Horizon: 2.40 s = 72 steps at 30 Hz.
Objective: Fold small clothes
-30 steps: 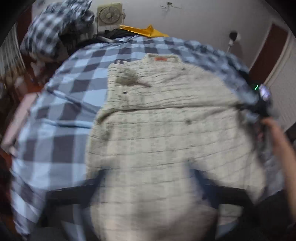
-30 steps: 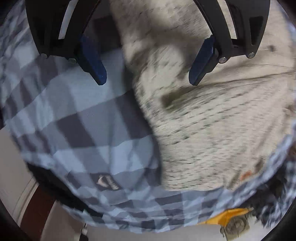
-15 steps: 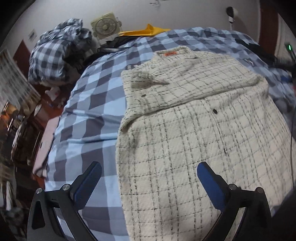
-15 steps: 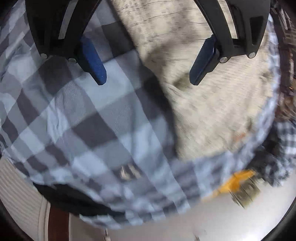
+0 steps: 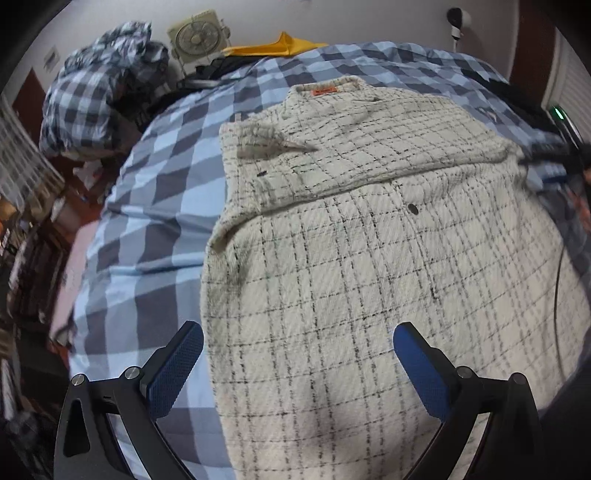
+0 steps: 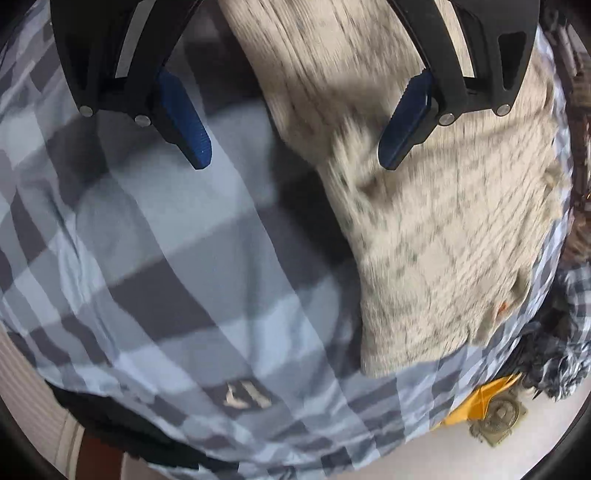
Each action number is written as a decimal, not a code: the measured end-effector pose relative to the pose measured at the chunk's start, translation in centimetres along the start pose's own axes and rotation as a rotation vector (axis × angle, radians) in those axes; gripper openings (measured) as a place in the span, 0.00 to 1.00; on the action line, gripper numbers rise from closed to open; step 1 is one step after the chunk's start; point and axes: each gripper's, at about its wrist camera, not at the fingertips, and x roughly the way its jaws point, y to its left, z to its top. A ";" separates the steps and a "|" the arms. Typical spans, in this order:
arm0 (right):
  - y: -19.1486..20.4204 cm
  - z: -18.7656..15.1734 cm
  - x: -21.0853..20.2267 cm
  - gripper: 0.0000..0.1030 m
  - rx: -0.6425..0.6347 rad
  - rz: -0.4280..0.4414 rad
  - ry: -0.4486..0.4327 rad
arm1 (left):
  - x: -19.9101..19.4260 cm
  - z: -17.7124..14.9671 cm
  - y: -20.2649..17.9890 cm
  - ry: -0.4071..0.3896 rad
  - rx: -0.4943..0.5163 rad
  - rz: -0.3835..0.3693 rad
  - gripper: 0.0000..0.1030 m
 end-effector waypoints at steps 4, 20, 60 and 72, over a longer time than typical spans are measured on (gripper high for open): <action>-2.9 -3.9 -1.3 0.87 0.013 0.047 0.094 | -0.1 0.3 0.6 0.004 -0.058 -0.060 1.00; -6.4 -16.1 0.5 0.11 -0.172 0.172 0.529 | -0.7 -0.9 3.2 0.004 -0.162 -0.089 1.00; 4.0 -2.1 9.9 0.92 -0.183 -0.133 0.087 | 1.1 0.0 2.2 0.044 -0.136 -0.076 1.00; 10.2 -9.3 -1.5 0.95 0.009 0.184 -0.104 | 1.7 0.3 2.9 0.002 -0.214 -0.085 1.00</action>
